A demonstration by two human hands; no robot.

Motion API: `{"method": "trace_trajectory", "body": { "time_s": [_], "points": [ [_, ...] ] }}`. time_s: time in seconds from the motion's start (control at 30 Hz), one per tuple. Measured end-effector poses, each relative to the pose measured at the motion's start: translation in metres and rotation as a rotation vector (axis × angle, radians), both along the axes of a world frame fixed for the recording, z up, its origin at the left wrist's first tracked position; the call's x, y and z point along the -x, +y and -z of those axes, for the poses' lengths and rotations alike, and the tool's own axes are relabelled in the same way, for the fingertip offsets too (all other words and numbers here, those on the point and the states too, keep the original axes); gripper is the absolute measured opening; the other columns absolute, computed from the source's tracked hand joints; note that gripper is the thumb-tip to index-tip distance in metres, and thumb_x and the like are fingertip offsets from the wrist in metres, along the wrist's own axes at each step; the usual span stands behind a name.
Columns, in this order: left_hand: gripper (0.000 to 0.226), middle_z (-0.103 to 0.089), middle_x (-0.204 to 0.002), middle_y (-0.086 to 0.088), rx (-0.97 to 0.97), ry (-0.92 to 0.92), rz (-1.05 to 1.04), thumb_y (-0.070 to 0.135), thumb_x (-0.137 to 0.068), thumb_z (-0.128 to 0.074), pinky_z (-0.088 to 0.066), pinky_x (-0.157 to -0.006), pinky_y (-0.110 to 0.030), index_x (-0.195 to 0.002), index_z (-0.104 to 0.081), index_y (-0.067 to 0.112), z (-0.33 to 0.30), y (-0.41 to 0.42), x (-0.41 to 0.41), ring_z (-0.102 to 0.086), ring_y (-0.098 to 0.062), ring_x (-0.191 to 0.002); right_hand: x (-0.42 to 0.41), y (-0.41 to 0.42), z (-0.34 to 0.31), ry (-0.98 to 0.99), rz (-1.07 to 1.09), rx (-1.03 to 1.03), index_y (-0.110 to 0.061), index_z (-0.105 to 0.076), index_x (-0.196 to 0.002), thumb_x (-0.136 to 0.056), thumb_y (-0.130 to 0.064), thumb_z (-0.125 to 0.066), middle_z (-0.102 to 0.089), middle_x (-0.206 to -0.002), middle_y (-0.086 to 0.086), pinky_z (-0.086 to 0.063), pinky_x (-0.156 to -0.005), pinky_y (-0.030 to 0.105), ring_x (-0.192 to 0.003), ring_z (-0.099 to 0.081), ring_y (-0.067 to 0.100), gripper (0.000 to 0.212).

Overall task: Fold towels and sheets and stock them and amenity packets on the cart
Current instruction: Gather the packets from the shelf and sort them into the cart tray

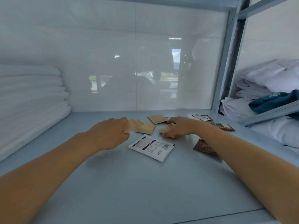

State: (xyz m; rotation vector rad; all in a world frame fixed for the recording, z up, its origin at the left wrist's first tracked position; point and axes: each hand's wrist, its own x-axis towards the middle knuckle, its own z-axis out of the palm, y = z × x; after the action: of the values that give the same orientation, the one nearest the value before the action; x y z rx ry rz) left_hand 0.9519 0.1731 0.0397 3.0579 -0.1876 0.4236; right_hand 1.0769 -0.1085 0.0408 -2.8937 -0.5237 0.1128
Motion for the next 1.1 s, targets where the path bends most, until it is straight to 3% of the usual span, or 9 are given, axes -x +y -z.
{"method": "trace_trajectory", "body": {
  "time_s": [0.1, 0.27, 0.43, 0.6, 0.8, 0.97, 1.1],
  "points": [
    [0.023, -0.044, -0.081, 0.011, 0.014, -0.012, 0.017, 0.045, -0.098, -0.054, -0.034, -0.065, -0.036, -0.094, -0.038, 0.029, 0.000, 0.000, -0.001, -0.052, -0.025, -0.081, 0.002, -0.004, -0.001, -0.041, 0.022, -0.003, -0.025, -0.049, -0.146, -0.072, -0.067, -0.075, -0.054, -0.144, 0.001, -0.045, -0.097, 0.037, -0.125, -0.052, 0.023, 0.090],
    [0.023, -0.047, -0.082, 0.011, 0.034, -0.038, 0.011, 0.045, -0.098, -0.054, -0.030, -0.058, -0.034, -0.093, -0.038, 0.030, -0.002, -0.001, 0.001, -0.052, -0.023, -0.079, 0.011, -0.003, 0.000, -0.092, 0.045, -0.047, -0.021, -0.057, -0.130, -0.062, -0.058, -0.078, -0.063, -0.123, 0.000, -0.048, -0.078, 0.031, -0.104, -0.059, 0.019, 0.080],
    [0.022, -0.049, -0.085, 0.009, 0.044, -0.030, 0.003, 0.046, -0.098, -0.055, -0.034, -0.063, -0.036, -0.094, -0.040, 0.030, -0.005, 0.000, 0.001, -0.054, -0.025, -0.082, 0.023, -0.001, 0.003, -0.110, -0.020, -0.180, -0.028, -0.043, -0.151, -0.063, -0.053, -0.084, -0.055, -0.144, -0.001, -0.043, -0.092, 0.028, -0.125, -0.055, 0.021, 0.100],
    [0.020, -0.047, -0.084, 0.011, -0.011, -0.020, -0.043, 0.045, -0.097, -0.053, -0.033, -0.059, -0.034, -0.098, -0.040, 0.030, -0.006, 0.011, -0.003, -0.053, -0.019, -0.079, 0.025, 0.030, -0.007, -0.119, -0.124, -0.256, -0.033, -0.040, -0.151, -0.062, -0.049, -0.089, -0.055, -0.140, -0.001, -0.048, -0.098, 0.032, -0.120, -0.056, 0.018, 0.103],
    [0.019, -0.042, -0.083, 0.010, -0.073, -0.010, -0.136, 0.043, -0.097, -0.052, -0.034, -0.063, -0.034, -0.102, -0.039, 0.029, -0.005, 0.031, -0.008, -0.051, -0.021, -0.080, 0.002, 0.072, -0.022, -0.063, -0.163, -0.207, -0.031, -0.038, -0.154, -0.072, -0.051, -0.085, -0.051, -0.147, 0.002, -0.043, -0.101, 0.031, -0.127, -0.053, 0.021, 0.097],
    [0.023, -0.049, -0.094, 0.007, -0.060, -0.020, -0.167, 0.045, -0.098, -0.051, -0.033, -0.062, -0.032, -0.111, -0.045, 0.028, -0.009, 0.045, -0.013, -0.049, -0.018, -0.080, -0.019, 0.096, -0.013, 0.047, -0.141, -0.132, -0.030, -0.036, -0.156, -0.070, -0.058, -0.087, -0.046, -0.152, 0.002, -0.041, -0.113, 0.042, -0.135, -0.048, 0.025, 0.103],
    [0.015, -0.050, -0.090, 0.014, -0.007, -0.020, -0.122, 0.043, -0.099, -0.053, -0.027, -0.058, -0.028, -0.101, -0.039, 0.046, -0.011, 0.047, -0.013, -0.041, -0.014, -0.074, -0.021, 0.108, -0.011, 0.015, -0.126, -0.034, -0.023, -0.042, -0.152, -0.076, -0.058, -0.081, -0.047, -0.151, 0.004, -0.041, -0.105, 0.038, -0.135, -0.047, 0.026, 0.092]
  ]
}}
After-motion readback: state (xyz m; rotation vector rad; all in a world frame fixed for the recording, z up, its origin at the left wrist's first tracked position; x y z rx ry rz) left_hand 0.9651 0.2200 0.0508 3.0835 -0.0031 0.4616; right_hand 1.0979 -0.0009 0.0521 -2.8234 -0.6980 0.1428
